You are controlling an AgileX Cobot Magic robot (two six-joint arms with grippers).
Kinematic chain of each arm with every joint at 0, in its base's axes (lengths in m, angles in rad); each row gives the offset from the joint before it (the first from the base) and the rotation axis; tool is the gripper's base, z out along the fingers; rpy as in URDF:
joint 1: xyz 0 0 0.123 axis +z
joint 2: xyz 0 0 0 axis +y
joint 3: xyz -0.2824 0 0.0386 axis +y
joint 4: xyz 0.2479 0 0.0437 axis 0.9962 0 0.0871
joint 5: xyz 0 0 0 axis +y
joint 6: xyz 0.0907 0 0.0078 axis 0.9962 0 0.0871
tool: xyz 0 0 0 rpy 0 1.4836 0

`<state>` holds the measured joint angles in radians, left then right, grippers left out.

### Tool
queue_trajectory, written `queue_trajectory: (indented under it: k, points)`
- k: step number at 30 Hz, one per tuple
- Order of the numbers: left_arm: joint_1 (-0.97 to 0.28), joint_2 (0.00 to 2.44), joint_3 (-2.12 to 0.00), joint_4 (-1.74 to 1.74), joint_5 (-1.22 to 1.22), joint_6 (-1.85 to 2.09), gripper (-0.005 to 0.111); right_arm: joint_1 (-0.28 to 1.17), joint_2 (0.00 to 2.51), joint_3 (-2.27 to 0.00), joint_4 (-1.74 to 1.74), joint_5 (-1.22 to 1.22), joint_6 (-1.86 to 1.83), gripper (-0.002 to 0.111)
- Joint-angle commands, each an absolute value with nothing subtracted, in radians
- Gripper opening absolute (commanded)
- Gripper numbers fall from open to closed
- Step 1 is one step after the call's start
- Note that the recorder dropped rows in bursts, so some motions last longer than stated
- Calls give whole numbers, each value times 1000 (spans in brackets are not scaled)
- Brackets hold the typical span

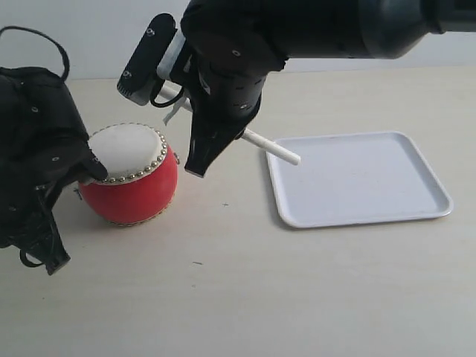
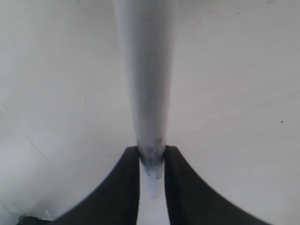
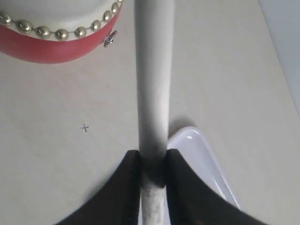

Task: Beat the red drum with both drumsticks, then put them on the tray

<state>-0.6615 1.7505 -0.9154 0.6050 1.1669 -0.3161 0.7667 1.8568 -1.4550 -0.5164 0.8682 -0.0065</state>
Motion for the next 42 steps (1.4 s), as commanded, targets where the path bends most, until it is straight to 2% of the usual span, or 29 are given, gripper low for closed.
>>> queue_trajectory:
  k: [1, 9, 21, 30, 36, 42]
  points:
    - [-658, 1776, -918, 640, 1178, -348, 0, 768, 1848, -1465, -524, 866, 0, 0]
    - [-658, 1702, -918, 693, 1198, -377, 0, 768, 1872, -1465, -464, 848, 0, 0]
    - [-658, 1508, -918, 695, 1209, -380, 0, 768, 2059, -1465, -422, 864, -52, 0]
    - [-658, 1460, -918, 695, 1167, -388, 0, 768, 2037, -1465, -427, 859, -52, 0]
    - [-662, 1404, -918, 695, 949, -410, 0, 768, 1935, -1465, -520, 913, -14, 0]
    - [-662, 1295, -918, 628, 541, -480, 0, 768, 1751, -1465, -646, 966, 52, 0]
